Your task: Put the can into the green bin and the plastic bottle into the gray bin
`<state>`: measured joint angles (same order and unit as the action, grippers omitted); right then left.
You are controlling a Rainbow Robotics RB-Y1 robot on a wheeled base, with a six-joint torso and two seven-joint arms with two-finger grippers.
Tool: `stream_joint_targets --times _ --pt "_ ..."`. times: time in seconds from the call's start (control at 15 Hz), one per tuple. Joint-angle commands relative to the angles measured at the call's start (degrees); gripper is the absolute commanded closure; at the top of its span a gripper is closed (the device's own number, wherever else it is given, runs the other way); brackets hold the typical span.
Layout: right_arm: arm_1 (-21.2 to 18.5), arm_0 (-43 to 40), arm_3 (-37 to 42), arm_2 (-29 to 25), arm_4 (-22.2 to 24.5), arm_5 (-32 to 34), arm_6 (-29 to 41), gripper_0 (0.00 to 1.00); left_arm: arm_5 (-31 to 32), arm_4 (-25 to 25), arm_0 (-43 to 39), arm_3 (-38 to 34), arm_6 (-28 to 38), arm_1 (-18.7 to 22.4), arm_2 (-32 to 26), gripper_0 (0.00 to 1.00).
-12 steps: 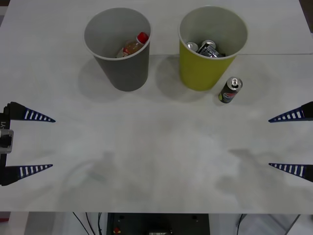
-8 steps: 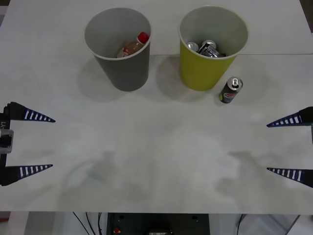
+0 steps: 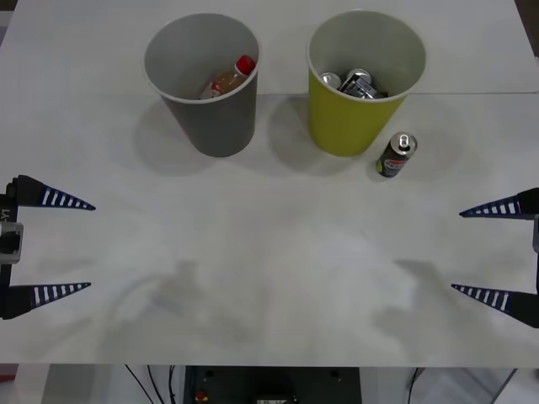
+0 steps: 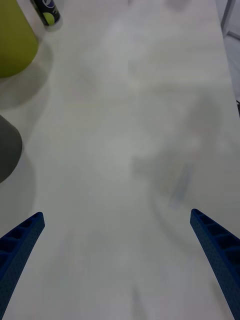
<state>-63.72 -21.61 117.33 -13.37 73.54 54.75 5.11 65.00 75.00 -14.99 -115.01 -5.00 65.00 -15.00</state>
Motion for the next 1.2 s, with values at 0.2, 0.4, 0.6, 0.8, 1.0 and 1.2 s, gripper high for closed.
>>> stream_joint_targets --times 0.2,0.4,0.6,0.8,1.0,1.2 --pt "-2.38 -2.30 0.62 8.98 -3.84 -16.61 1.49 0.00 0.00 0.00 -0.01 0.01 0.00 0.00 0.00 0.00" --pt "-5.10 -2.30 0.62 15.92 -8.85 -27.42 1.75 0.00 0.00 0.00 -0.01 0.01 0.00 0.00 0.00 0.00" --pt "-7.21 -0.45 0.71 24.97 -15.44 -40.34 1.66 0.00 0.00 0.00 -0.01 0.01 0.00 0.00 0.00 0.00" --pt "-7.74 2.62 0.71 31.74 -21.51 -50.01 1.75 0.00 0.00 0.00 -0.01 0.01 0.00 0.00 0.00 0.00" --pt "-7.83 6.66 0.71 38.33 -23.00 -59.94 5.44 0.00 0.00 0.00 -0.01 0.01 0.00 0.00 0.00 0.00" --pt "-7.91 12.55 0.71 47.74 -20.45 -71.80 13.44 0.00 0.00 0.00 -0.01 0.01 0.00 0.00 0.00 0.00"
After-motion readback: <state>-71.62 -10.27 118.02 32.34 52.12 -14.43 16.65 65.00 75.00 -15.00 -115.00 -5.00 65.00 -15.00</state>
